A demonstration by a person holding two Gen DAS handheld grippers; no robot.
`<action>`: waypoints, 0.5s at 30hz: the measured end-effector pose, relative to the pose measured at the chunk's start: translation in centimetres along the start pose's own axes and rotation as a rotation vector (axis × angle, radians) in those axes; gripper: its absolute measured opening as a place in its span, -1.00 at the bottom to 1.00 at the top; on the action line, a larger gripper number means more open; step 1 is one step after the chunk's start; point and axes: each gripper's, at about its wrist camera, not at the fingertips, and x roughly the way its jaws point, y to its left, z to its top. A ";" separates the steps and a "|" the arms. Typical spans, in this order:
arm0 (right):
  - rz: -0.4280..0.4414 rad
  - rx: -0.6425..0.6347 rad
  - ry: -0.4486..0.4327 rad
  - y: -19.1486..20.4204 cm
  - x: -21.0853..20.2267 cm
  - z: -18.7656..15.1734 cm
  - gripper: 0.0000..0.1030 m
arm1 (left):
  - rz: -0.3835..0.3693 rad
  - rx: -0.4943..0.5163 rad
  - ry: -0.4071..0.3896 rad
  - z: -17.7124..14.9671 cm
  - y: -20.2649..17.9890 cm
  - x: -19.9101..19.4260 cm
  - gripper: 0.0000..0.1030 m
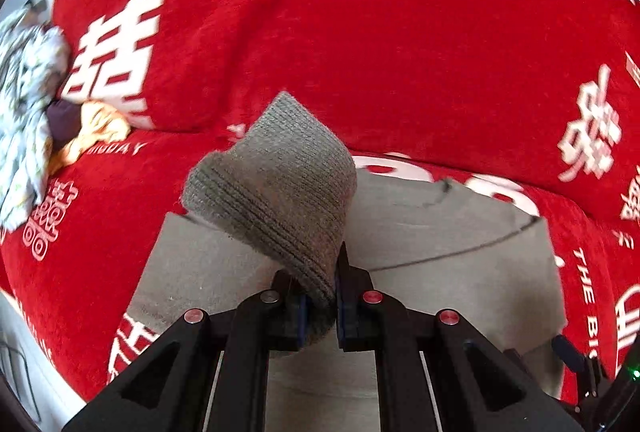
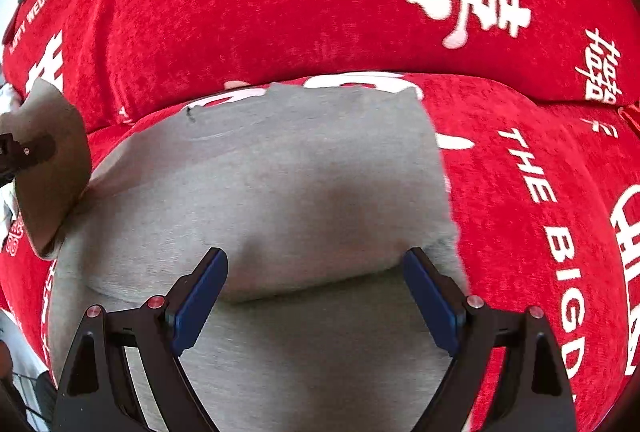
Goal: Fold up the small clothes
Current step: 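Carry the cuff with the left gripper across the sweater body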
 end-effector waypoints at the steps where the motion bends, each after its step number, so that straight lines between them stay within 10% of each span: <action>1: -0.001 0.008 -0.001 -0.4 0.0 -0.1 0.78 | -0.005 0.021 -0.001 -0.1 -1.2 -0.2 -0.78; 15: -0.018 0.074 -0.027 -5.6 -0.8 -1.0 0.78 | -0.097 0.265 -0.003 -4.2 -11.6 -3.1 -0.78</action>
